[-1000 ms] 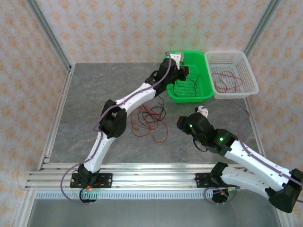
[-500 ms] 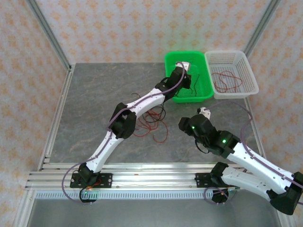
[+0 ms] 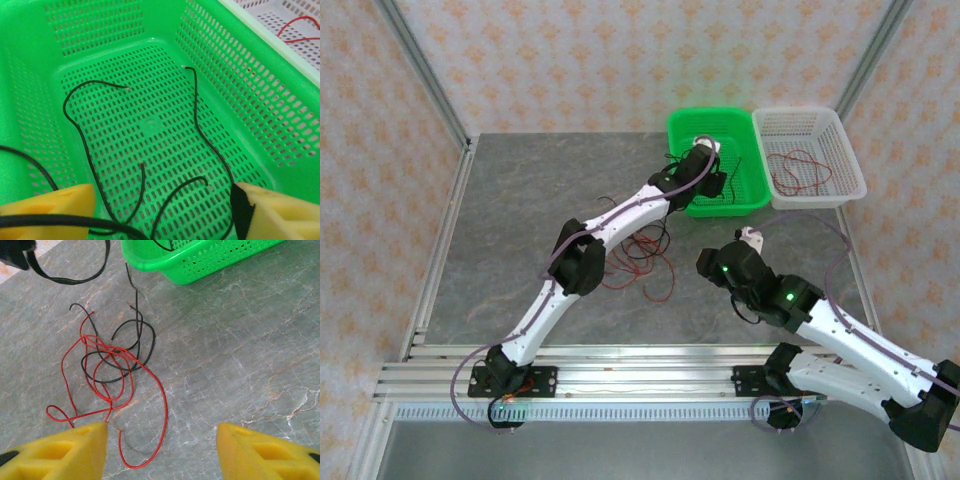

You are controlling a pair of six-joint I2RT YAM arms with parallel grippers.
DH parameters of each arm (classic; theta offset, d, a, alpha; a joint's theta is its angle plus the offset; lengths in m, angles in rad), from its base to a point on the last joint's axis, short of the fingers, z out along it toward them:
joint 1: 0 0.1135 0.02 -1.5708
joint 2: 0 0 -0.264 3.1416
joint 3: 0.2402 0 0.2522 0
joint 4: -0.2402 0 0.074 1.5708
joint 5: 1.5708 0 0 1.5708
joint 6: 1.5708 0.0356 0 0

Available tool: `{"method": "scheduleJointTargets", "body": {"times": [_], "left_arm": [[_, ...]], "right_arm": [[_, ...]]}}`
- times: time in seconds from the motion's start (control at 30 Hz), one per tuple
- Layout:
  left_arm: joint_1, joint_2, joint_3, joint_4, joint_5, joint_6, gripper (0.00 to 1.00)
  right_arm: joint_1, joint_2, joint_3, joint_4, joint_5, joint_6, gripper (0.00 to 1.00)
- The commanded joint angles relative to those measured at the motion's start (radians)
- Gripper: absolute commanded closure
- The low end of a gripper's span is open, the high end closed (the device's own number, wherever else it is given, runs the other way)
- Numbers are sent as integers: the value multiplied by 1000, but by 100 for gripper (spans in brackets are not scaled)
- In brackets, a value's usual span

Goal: Untangle the cables

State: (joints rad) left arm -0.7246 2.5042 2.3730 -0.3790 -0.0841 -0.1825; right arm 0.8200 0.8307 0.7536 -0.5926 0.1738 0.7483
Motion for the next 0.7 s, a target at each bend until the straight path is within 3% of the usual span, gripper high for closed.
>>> {"method": "scheduleJointTargets", "body": {"times": [0.0, 0.47, 0.6, 0.67], "left_arm": [[-27, -108, 41, -81, 36, 9, 23], [-53, -271, 48, -192, 39, -46, 17], [-34, -278, 62, -299, -31, -140, 23], [-13, -280, 46, -362, -97, -190, 31]], "right_arm": [[2, 8, 18, -18, 26, 11, 41], [2, 88, 27, 53, -36, -5, 41], [2, 101, 43, 44, -47, -19, 41], [2, 108, 51, 42, -61, -34, 41]]}}
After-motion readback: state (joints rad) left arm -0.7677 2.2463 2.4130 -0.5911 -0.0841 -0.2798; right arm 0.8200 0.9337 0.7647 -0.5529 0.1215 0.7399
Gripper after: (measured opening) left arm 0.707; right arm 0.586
